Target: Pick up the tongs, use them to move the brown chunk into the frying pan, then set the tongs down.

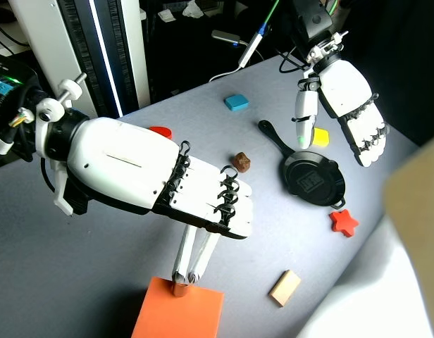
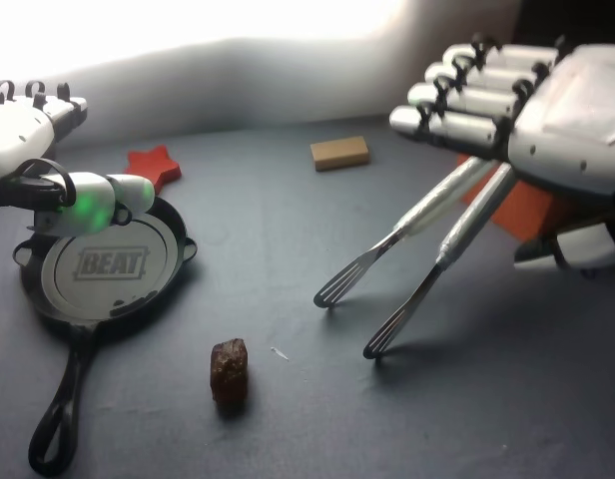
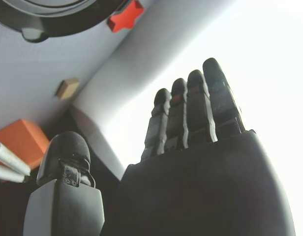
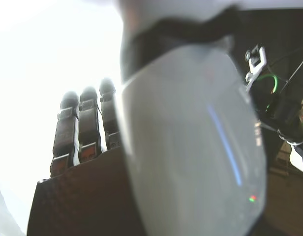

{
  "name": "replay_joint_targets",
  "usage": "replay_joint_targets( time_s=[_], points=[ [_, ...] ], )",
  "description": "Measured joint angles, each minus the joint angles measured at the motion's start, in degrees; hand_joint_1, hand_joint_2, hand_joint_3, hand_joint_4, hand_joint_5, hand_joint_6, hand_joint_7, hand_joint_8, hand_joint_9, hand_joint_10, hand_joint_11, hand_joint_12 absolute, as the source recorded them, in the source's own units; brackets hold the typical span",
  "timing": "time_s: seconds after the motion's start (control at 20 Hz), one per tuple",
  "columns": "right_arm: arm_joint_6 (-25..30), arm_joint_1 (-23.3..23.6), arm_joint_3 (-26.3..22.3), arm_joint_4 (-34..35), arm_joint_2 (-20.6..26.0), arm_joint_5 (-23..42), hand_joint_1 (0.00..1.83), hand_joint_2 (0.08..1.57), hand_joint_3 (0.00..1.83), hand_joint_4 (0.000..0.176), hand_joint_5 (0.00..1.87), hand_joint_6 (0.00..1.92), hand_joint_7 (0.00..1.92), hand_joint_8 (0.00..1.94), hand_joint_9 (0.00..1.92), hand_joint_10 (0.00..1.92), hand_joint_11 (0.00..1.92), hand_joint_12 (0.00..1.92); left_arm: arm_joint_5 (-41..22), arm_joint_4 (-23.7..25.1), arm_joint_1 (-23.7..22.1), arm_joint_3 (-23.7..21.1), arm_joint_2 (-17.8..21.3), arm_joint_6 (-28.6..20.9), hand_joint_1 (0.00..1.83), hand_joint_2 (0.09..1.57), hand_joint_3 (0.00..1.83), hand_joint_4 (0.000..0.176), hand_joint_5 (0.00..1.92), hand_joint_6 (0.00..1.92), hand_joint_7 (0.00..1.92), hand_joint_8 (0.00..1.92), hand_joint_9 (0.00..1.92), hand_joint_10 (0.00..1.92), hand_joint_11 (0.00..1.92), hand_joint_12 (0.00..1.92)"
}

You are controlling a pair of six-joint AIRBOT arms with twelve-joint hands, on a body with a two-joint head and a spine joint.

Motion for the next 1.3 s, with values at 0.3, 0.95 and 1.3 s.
replay_joint_targets(
  time_s=[0.3,0.95,1.3],
  points=[
    [0.79,5.57,3.98,-4.02,-3.32,-8.11,1.08,0.89,0.00,0.000,0.00,0.00,0.00,0.00,0.00,0.00,0.02,0.01,0.28,0.04,0.70,0.04,0.02,-0.22,0.11,1.21,0.00,0.000,0.03,0.00,0.04,0.00,0.03,0.00,0.00,0.25],
    [3.76,12.31,11.06,-4.79,-12.87,-29.14,1.07,0.89,0.00,0.000,0.00,0.00,0.00,0.00,0.00,0.00,0.00,0.10,5.09,1.09,0.72,2.82,0.37,-1.90,0.08,1.20,0.00,0.000,0.05,0.00,0.07,0.00,0.05,0.00,0.00,0.26],
    [4.50,14.43,16.37,-4.81,-17.92,-37.51,1.06,0.89,0.00,0.000,0.00,0.00,0.00,0.00,0.00,0.00,0.00,0.08,5.35,1.40,0.13,1.81,0.37,-2.05,0.09,1.18,0.00,0.000,0.09,0.00,0.10,0.00,0.09,0.01,0.00,0.31]
  ],
)
